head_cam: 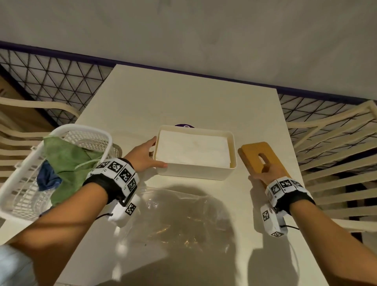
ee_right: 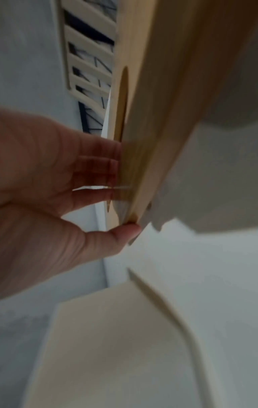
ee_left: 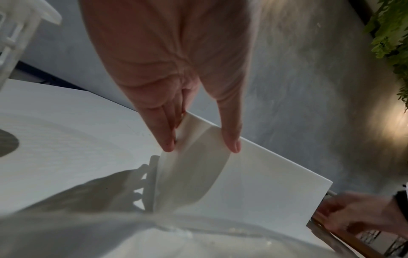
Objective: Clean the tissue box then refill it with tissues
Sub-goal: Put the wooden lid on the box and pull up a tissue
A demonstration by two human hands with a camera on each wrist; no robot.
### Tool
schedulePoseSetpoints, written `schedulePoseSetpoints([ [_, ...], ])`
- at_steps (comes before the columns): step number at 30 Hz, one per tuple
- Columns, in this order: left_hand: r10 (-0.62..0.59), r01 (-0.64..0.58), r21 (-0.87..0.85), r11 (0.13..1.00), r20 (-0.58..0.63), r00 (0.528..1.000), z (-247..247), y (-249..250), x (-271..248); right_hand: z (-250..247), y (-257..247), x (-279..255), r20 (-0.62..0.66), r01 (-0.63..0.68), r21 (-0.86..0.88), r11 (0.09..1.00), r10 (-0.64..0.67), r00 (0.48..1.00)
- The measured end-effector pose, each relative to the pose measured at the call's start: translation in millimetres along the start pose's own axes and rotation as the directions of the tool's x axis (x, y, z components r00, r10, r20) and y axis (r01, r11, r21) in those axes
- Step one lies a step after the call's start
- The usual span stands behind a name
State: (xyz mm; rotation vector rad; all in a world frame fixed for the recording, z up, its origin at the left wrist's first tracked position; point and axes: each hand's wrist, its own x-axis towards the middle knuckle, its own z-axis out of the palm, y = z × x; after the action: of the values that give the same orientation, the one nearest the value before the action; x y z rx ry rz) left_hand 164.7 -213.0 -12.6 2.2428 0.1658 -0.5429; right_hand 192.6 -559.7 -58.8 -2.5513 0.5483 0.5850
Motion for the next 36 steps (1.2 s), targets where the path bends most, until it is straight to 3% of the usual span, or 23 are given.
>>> schedulePoseSetpoints([
  [3, 0.0, 0.0, -0.038, 0.999, 0.009, 1.0, -1.6, 1.5, -2.1, -23.6, -26.0, -20.4, -0.124, 0.181, 0.188, 0.965, -0.159, 0.979],
  [5, 0.006, -0.005, -0.07, 0.998, 0.02, 1.0, -1.8, 2.5, -3.2, -32.6, -51.6, -37.7, -0.098, 0.338, 0.184, 0.923, -0.325, 0.941],
  [9, -0.013, 0.016, -0.093, 0.996, 0.023, 1.0, -2.1, 2.0, -3.6, -23.9, -103.2, -62.1, 0.124, 0.604, -0.116, 0.788, -0.592, 0.796],
  [11, -0.018, 0.02, -0.098, 0.995, 0.021, 1.0, -2.2, 1.6, -4.2, -10.9, -123.3, -65.1, 0.21, 0.672, -0.288, 0.682, -0.64, 0.739],
  [13, -0.015, 0.017, -0.108, 0.994, 0.019, 1.0, -2.6, 1.9, -5.5, 1.8, -136.8, -66.2, 0.273, 0.693, -0.331, 0.641, -0.638, 0.72],
  [20, 0.003, 0.0, -0.142, 0.99, 0.017, 1.0, -2.4, 2.9, -7.8, 23.4, -154.3, -67.4, 0.362, 0.704, -0.416, 0.576, -0.605, 0.709],
  [30, 0.052, -0.048, -0.092, 0.995, 0.046, 0.998, -5.0, -2.3, -1.9, 30.4, -155.8, -67.6, 0.4, 0.738, -0.39, 0.551, -0.62, 0.675],
  [33, 0.061, -0.063, 0.032, 0.998, 0.054, 0.997, -8.6, 1.0, 0.9, 20.8, -139.9, -60.2, 0.248, 0.711, -0.176, 0.681, -0.668, 0.702],
  [36, 0.135, -0.119, 0.173, 0.978, -0.083, 0.987, -5.2, 13.0, 2.7, 4.5, -118.1, -40.4, 0.019, 0.594, -0.067, 0.801, -0.595, 0.804],
])
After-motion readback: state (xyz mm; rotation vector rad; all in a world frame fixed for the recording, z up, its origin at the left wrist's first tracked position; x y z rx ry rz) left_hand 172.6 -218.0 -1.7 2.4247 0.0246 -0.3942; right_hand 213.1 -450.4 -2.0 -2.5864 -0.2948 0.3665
